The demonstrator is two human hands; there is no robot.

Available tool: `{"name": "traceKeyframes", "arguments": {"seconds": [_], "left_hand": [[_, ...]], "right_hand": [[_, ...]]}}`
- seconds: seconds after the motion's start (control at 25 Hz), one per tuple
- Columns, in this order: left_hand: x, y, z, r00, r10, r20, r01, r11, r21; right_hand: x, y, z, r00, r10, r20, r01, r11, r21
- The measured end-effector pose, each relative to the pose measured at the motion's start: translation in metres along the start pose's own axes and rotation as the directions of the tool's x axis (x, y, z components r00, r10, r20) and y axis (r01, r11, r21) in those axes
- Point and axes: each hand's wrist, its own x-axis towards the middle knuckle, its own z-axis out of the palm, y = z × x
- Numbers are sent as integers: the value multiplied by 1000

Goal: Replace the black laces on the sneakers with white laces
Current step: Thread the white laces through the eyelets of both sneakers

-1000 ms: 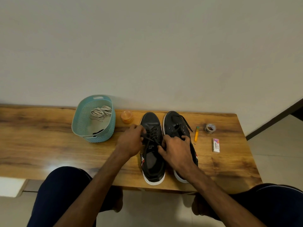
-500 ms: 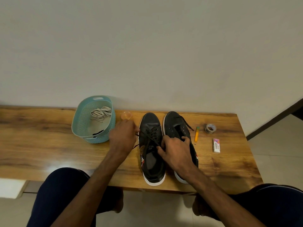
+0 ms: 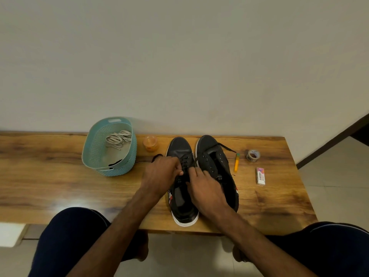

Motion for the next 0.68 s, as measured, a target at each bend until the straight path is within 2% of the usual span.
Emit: {"name": "traceKeyframes", "arguments": {"seconds": [0.08,0.2,0.36,0.4,0.44,0.48,0.56,0.6,0.68], "left_hand": [[0,5,-2,999,34,25,-34,999,8],[2,2,-10,997,67,31,-73,972,224],[0,-36,-34,970,-219,-104,242,863,444],[-1,-42,-36,961,-247,-127,278,836,474],[-2,-45,-33,966,-233,-114,259,839,478],[-2,-42,-31,981,-178,-72,192,884,425],[-1,-26,-21,998,-22,61,9,979,201],[-1,-15,-17,993,41,109,-56,989,138],[0,-2,-8,990,93,110,-108,984,140]], "right_hand": [[-3,-4,3,999,1,47,0,1000,-16],[-3,-4,2,995,32,92,-27,998,-54],[-3,-7,-1,991,45,124,-36,997,-75],[-3,-7,-1,992,45,122,-36,997,-71],[-3,-6,-1,992,45,118,-37,997,-67],[-3,-5,-2,992,46,116,-39,997,-62],[-2,-4,-3,991,44,125,-36,997,-66],[-2,-3,-2,991,39,129,-29,997,-75],[-1,-1,-1,991,32,129,-22,997,-79]]}}
